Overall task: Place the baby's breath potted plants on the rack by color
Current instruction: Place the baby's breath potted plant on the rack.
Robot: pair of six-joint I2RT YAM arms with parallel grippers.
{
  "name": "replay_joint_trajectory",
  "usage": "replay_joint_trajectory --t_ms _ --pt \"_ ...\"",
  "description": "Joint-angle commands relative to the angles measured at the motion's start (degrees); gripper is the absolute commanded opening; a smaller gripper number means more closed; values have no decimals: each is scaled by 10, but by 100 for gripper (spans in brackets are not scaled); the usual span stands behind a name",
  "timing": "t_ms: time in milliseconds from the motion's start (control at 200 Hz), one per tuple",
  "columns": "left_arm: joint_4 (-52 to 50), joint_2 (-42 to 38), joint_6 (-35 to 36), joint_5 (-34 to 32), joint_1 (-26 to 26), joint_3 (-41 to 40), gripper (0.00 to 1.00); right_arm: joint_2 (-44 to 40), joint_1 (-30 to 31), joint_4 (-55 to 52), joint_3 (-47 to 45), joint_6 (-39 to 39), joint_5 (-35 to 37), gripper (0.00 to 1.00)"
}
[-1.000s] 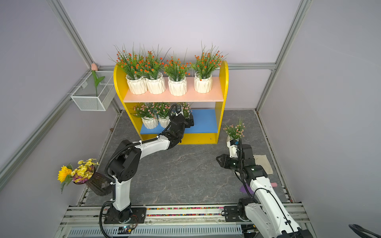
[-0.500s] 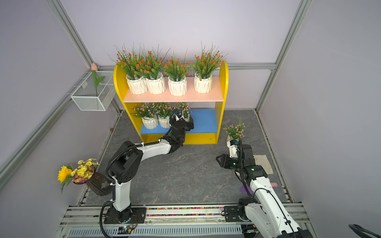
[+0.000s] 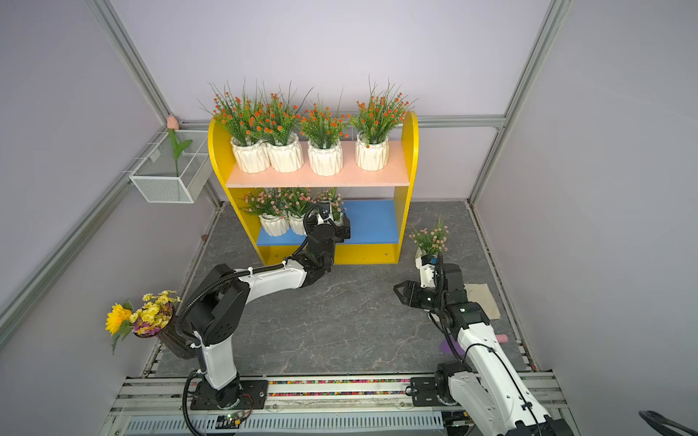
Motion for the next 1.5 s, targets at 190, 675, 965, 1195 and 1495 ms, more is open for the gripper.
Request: replay_joint_trajectory --t_ms 190,675,965,1195,1495 --pt "-14 -36 3 2 -11 -7 100 0 -1 10 -10 5 -1 58" --pt "-83 -82 -41 -2 -32 -50 100 22 -1 25 -3 3 0 62" --pt "-97 -102 -48 -19 -32 -70 100 26 -1 22 6 1 3 62" --pt "-114 -119 -74 -9 -33 -96 90 30 -1 25 8 1 3 62" --pt "-165 -145 -114 5 -39 -120 82 48 -18 -2 46 -25 29 61"
